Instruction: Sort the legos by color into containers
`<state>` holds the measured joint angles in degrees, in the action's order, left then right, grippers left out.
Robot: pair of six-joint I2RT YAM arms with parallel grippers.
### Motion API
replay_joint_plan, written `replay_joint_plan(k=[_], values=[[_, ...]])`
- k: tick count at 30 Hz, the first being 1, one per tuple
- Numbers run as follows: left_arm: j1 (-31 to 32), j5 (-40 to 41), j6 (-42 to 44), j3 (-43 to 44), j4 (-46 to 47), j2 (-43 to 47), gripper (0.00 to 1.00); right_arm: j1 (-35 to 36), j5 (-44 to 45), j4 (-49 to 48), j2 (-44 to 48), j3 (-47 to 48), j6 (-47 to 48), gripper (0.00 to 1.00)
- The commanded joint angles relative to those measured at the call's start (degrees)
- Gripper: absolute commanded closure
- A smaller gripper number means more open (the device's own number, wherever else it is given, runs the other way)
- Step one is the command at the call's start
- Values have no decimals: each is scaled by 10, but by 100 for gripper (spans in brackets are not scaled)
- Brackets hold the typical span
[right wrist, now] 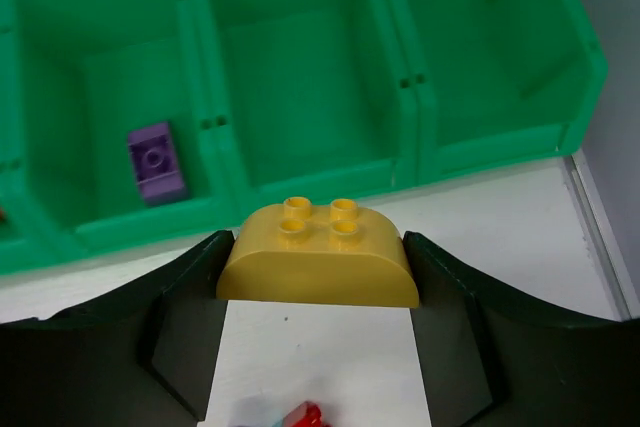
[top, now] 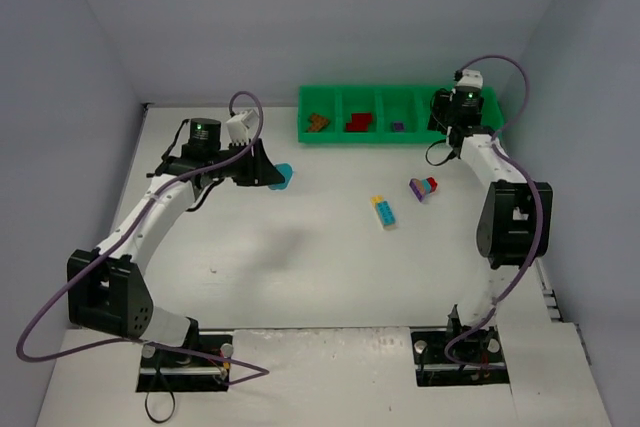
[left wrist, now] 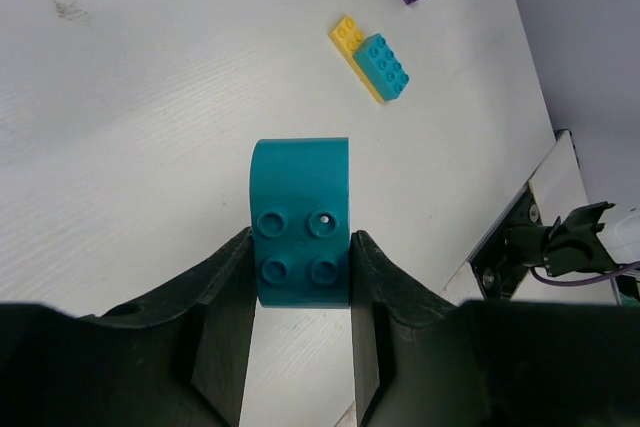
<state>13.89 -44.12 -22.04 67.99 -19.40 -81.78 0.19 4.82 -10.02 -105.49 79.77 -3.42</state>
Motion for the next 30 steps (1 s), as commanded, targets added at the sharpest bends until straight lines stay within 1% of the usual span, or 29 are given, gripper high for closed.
replay_joint_plan(k=[1, 3, 7, 10, 13, 14, 16, 17, 19, 20, 21, 23, 25, 26, 28, 30], values=[[5, 23, 24, 8, 1, 42, 97, -18, 42, -30, -40, 75, -55, 100], [8, 29, 24, 3, 0, 50, 97, -25, 43, -30, -85, 104, -62, 100], [14, 45, 30, -11, -3, 70, 97, -29, 38, -25, -162, 197, -62, 100], [18, 50, 37, -18, -4, 80, 97, -29, 30, -20, -195, 238, -65, 97], [18, 59, 43, -25, -4, 89, 97, -29, 14, -5, -237, 291, -70, 80], [18, 62, 44, -25, -4, 91, 97, -29, 11, 1, -254, 313, -75, 70], [18, 67, 48, -26, -4, 94, 97, -29, -6, 1, -264, 327, -77, 59], [18, 69, 50, -26, -4, 94, 97, -29, -12, 1, -270, 333, -81, 47], [18, 69, 54, -24, -2, 94, 97, -28, -23, 2, -270, 348, -80, 40], [19, 70, 55, -24, 0, 92, 97, -28, -26, 1, -269, 351, -81, 33], [19, 69, 58, -22, 5, 90, 97, -28, -31, 1, -268, 355, -77, 32], [23, 69, 61, -22, 11, 86, 97, -28, -38, 1, -255, 353, -71, 24], [25, 69, 69, -18, 20, 80, 97, -28, -43, 2, -243, 345, -63, 22], [27, 69, 71, -17, 23, 78, 97, -28, -61, 2, -227, 339, -61, 19], [29, 69, 77, -13, 37, 72, 97, -28, -66, 2, -210, 321, -56, 14], [32, 68, 89, -8, 45, 67, 97, -29, -88, 6, -184, 310, -57, 13]])
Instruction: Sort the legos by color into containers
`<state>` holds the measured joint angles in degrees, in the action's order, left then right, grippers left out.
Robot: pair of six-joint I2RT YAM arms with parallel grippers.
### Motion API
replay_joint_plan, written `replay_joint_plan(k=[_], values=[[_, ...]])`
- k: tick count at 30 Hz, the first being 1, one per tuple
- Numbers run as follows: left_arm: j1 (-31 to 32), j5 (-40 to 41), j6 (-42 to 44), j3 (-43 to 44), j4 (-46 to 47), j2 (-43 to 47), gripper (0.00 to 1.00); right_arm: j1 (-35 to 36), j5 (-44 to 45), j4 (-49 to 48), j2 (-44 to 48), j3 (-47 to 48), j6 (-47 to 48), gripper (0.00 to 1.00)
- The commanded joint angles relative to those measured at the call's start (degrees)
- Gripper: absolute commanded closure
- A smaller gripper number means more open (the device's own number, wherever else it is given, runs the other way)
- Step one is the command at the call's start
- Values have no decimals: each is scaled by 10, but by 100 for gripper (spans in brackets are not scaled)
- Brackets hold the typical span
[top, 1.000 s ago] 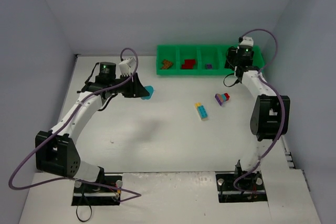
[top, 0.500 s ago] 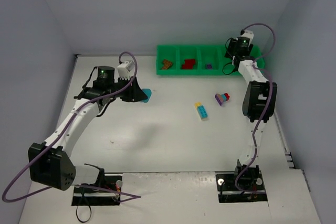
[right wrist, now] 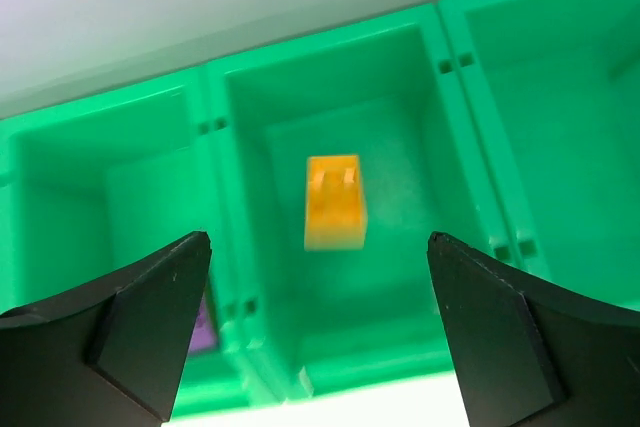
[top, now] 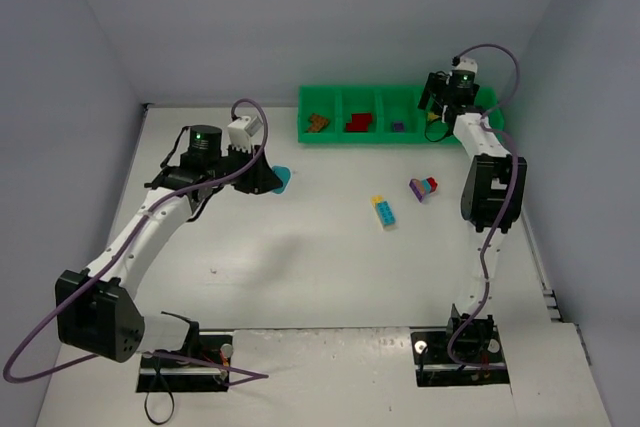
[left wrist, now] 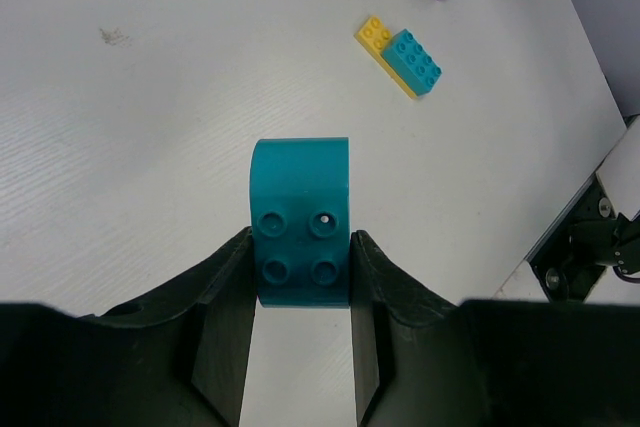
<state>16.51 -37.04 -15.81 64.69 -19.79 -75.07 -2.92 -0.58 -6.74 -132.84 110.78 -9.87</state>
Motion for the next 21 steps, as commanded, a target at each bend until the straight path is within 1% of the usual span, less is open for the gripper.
replay_joint_plan(k=[1, 2, 3, 5, 7, 11, 15, 16, 19, 21], values=[[7, -2, 32, 30, 52, -3, 97, 4, -42, -25, 113, -18, 3, 14], [9, -1, 38, 32, 55, -5, 97, 5, -56, -24, 127, -30, -1, 14], [12, 1, 54, 33, 65, -4, 97, 6, -97, -24, 143, -43, -5, 15], [19, 19, 80, 34, 75, -4, 97, 16, -131, -22, 190, -89, -21, 15], [37, 34, 122, 33, 93, -2, 97, 26, -189, -21, 236, -123, -34, 16], [63, 74, 190, 32, 130, -3, 97, 76, -280, -21, 301, -226, -85, 16], [81, 90, 227, 27, 156, -10, 97, 130, -371, -24, 345, -282, -115, 18], [88, 95, 235, 25, 161, -10, 97, 140, -408, -26, 359, -291, -120, 19], [97, 114, 255, 12, 188, -11, 97, 172, -448, -40, 391, -325, -143, 20], [103, 116, 258, 3, 223, -9, 97, 191, -475, -61, 419, -350, -159, 20]])
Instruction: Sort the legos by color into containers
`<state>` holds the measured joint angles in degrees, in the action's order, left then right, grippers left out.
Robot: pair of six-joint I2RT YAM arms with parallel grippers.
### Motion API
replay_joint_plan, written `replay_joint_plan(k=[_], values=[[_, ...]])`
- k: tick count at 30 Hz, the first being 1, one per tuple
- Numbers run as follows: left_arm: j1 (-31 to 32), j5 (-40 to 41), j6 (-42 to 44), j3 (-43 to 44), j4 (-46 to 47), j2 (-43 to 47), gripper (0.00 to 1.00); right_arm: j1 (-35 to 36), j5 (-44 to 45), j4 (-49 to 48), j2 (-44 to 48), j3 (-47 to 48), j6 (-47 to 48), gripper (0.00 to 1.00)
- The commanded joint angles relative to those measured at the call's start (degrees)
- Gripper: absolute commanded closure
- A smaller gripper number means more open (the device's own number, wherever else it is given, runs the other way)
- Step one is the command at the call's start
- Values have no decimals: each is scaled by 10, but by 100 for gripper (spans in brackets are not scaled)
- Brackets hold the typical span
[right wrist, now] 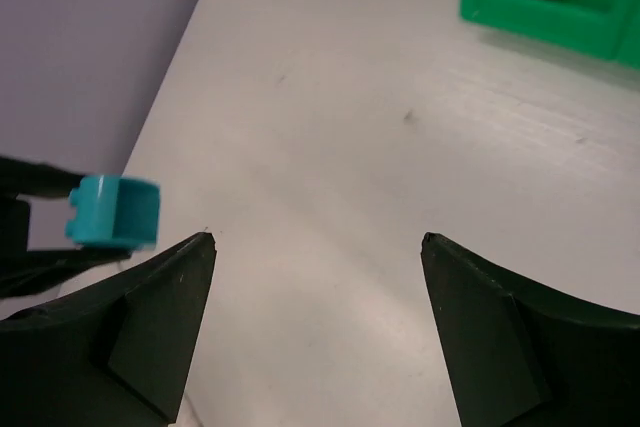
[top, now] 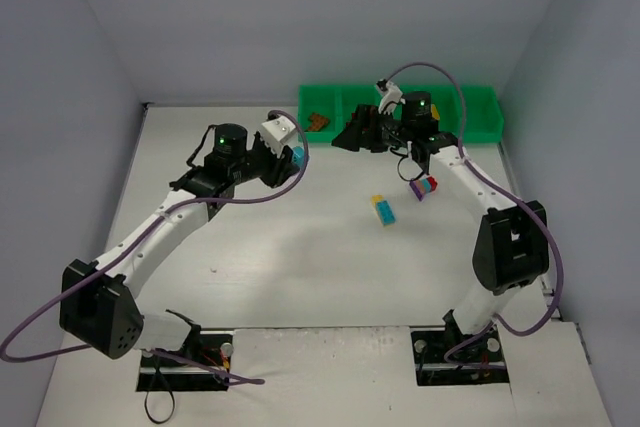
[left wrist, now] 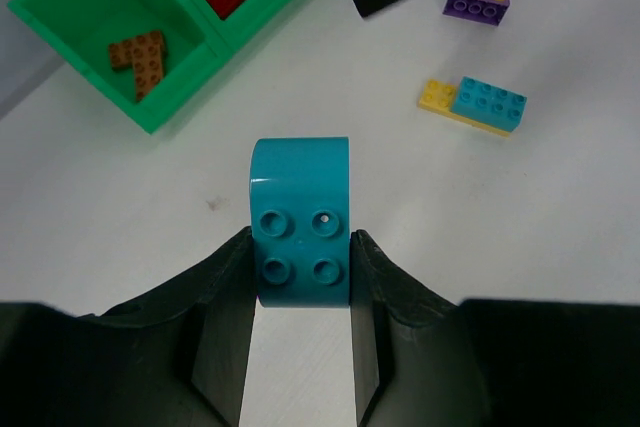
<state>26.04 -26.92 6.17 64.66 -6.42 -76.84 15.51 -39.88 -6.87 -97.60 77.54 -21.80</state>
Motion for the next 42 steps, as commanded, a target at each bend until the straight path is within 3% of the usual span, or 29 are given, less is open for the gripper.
replay_joint_plan(k=[1, 12, 25, 32, 36, 37, 39, 40, 42], values=[[13, 14, 47, 0, 100, 9, 97, 10, -90, -63, 75, -21, -45, 20], [50, 14, 83, -9, 121, 14, 96, 58, -147, -90, 106, -33, -53, 17], [81, 6, 92, -5, 134, 13, 97, 91, -129, -97, 81, -55, -36, 18], [90, 14, 95, -9, 142, 14, 97, 102, -125, -97, 65, -67, -32, 25], [90, 13, 96, -10, 149, 12, 96, 108, -124, -97, 60, -78, -27, 45], [90, 11, 96, -9, 149, 10, 96, 107, -124, -97, 60, -83, -24, 63], [90, 9, 96, -9, 146, 6, 96, 108, -114, -95, 62, -84, -14, 83], [90, 10, 96, -9, 144, 5, 94, 107, -107, -93, 65, -85, -10, 97], [90, 20, 90, -9, 138, 1, 73, 101, -78, -86, 70, -82, -1, 100]])
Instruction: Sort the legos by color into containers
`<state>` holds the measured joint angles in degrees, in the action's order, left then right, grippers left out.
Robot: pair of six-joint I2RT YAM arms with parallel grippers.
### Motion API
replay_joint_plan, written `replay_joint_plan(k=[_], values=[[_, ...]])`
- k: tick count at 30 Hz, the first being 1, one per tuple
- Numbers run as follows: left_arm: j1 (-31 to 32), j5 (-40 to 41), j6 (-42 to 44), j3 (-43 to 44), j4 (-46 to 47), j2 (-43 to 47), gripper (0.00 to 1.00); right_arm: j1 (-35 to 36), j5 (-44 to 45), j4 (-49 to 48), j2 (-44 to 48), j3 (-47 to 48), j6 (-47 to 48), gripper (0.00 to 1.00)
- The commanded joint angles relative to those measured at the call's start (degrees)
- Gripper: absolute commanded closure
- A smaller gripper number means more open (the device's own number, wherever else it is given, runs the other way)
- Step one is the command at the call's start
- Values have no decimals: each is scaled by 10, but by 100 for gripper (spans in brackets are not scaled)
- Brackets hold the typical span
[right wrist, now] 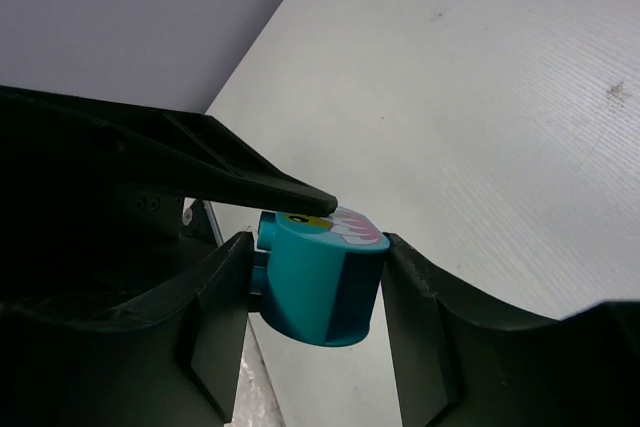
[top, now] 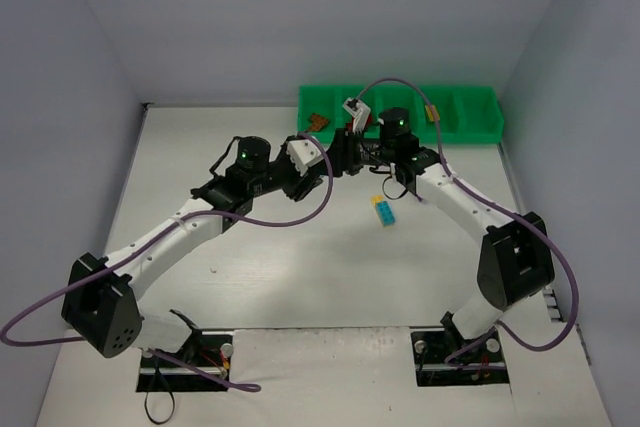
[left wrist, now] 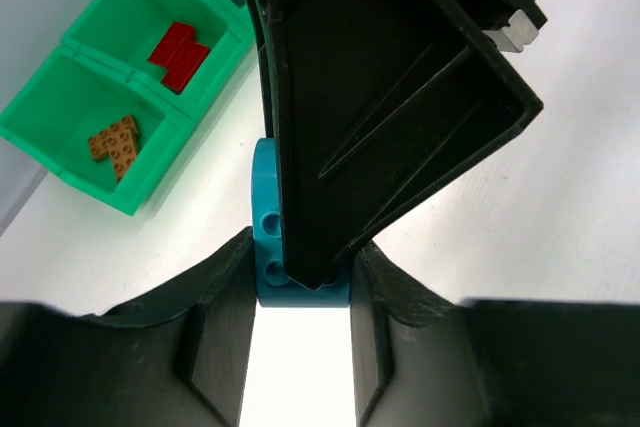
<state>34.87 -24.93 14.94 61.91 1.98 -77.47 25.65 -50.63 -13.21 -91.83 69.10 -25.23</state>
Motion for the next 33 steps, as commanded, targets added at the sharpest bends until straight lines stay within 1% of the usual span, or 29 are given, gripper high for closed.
replay_joint_plan(k=[1, 2, 3, 4, 5, 6, 7, 9, 10, 11, 12, 13, 15, 16, 20, 23, 24, 26, 33], values=[[2, 9, -2, 17, 50, 6, 47, -6, 40, -18, 16, 4, 45, 100], [2, 21, -17, 16, 49, 4, 33, -19, 69, -10, 20, 6, 49, 100], [3, 35, -30, 15, 47, 5, 26, -29, 87, -8, 20, 7, 55, 100], [2, 64, -42, 14, 47, 4, 23, -39, 104, -8, 24, 5, 61, 100], [3, 77, -52, 11, 44, 4, 22, -52, 125, -8, 27, 5, 63, 100], [2, 90, -74, 8, 44, 6, 21, -68, 174, -6, 29, 4, 67, 100], [1, 115, -87, 5, 44, 8, 21, -99, 205, -4, 31, 3, 70, 100], [1, 136, -124, -7, 38, 18, 20, -132, 261, -5, 29, 3, 84, 100], [1, 146, -137, -13, 33, 23, 20, -155, 332, -3, 22, 7, 93, 100], [1, 154, -143, -25, 30, 28, 20, -166, 371, -2, 17, 16, 110, 100], [1, 153, -172, -32, 29, 40, 20, -178, 401, -4, 10, 23, 116, 100], [1, 152, -180, -40, 25, 48, 20, -188, 462, -6, -7, 30, 120, 100], [1, 159, -201, -64, 19, 72, 20, -218, 504, -14, -46, 65, 130, 100], [1, 160, -207, -74, 17, 79, 20, -227, 546, -16, -59, 79, 134, 100], [1, 181, -229, -112, -7, 119, 20, -271, 599, -32, -129, 169, 153, 100], [1, 195, -239, -132, -19, 144, 20, -290, 625, -51, -190, 208, 167, 100], [1, 197, -241, -139, -28, 148, 19, -293, 630, -54, -203, 237, 178, 100], [1, 202, -244, -142, -49, 158, 20, -301, 642, -59, -242, 266, 187, 100], [1, 209, -261, -137, -66, 149, 19, -329, 645, -67, -335, 373, 206, 100]])
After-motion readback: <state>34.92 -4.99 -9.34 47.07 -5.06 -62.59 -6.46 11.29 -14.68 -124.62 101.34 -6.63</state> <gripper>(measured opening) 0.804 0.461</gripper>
